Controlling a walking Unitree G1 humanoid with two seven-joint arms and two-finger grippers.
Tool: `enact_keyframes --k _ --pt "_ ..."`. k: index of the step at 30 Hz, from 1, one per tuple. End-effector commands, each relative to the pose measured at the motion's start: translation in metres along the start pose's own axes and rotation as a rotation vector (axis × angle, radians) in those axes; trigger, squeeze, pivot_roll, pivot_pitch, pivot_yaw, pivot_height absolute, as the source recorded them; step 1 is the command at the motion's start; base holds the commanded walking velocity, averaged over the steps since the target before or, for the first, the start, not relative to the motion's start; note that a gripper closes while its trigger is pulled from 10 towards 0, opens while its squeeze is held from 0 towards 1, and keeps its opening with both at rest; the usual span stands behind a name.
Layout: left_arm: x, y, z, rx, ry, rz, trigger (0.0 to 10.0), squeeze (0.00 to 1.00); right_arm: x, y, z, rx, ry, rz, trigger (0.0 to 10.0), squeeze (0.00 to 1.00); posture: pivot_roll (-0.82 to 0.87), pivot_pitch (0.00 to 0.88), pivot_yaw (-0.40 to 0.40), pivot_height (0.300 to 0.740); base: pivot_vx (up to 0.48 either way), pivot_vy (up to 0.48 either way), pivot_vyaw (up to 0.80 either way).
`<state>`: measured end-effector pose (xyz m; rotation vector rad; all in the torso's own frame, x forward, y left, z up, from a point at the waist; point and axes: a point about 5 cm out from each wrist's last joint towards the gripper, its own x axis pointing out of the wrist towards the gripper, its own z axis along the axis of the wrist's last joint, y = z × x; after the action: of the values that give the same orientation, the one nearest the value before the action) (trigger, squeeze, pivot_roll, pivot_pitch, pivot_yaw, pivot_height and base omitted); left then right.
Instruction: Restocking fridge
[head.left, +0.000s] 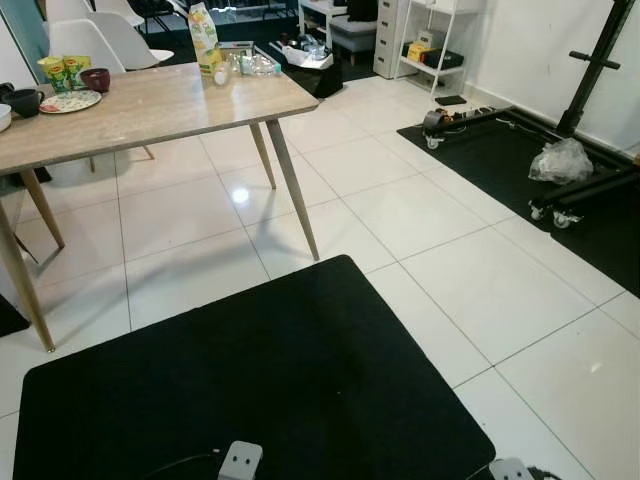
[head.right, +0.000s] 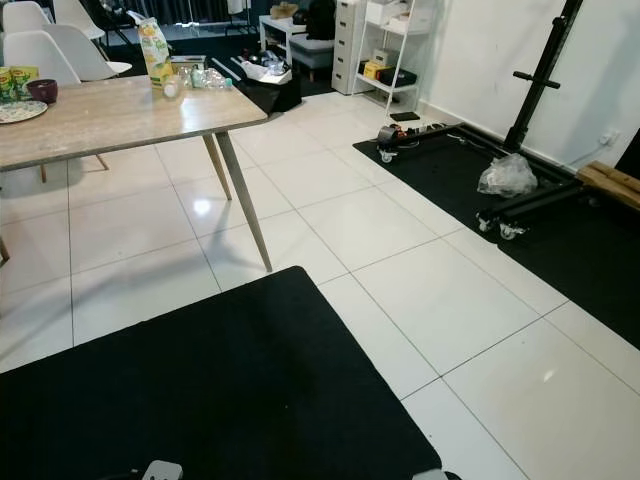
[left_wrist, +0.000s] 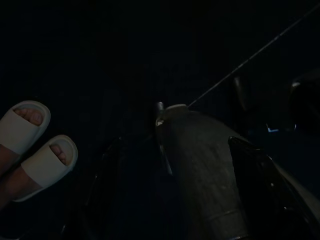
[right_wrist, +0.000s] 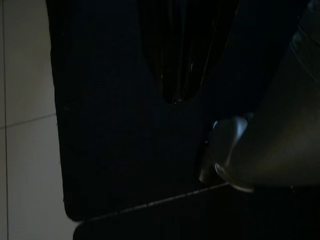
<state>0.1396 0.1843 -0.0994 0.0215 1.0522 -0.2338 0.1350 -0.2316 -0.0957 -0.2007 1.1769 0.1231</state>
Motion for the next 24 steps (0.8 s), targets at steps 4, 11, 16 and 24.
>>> enact_keyframes --k 4,11,16,24 --pt "0.001 -0.005 -0.002 0.002 0.01 -0.017 10.0 0.0 0.001 0.002 0.004 0.004 -0.004 0.003 10.0 0.0 0.02 0.0 -0.018 0.74 0.349 0.0 0.0" --pt "0.001 -0.005 -0.001 0.008 0.009 -0.021 10.0 0.0 0.001 0.002 0.003 0.006 0.001 0.007 10.0 0.0 0.02 0.0 -0.007 0.74 0.366 0.0 0.0" --pt "0.0 -0.003 -0.004 0.016 0.02 -0.02 10.0 0.0 0.001 0.004 0.001 0.02 0.005 0.01 10.0 0.0 0.03 0.0 -0.006 0.74 0.378 0.0 0.0" --pt "-0.003 0.0 -0.013 0.02 0.056 -0.003 10.0 0.0 0.001 0.007 -0.002 0.022 0.013 0.009 10.0 0.0 0.03 0.0 -0.009 0.74 0.382 0.0 0.0"
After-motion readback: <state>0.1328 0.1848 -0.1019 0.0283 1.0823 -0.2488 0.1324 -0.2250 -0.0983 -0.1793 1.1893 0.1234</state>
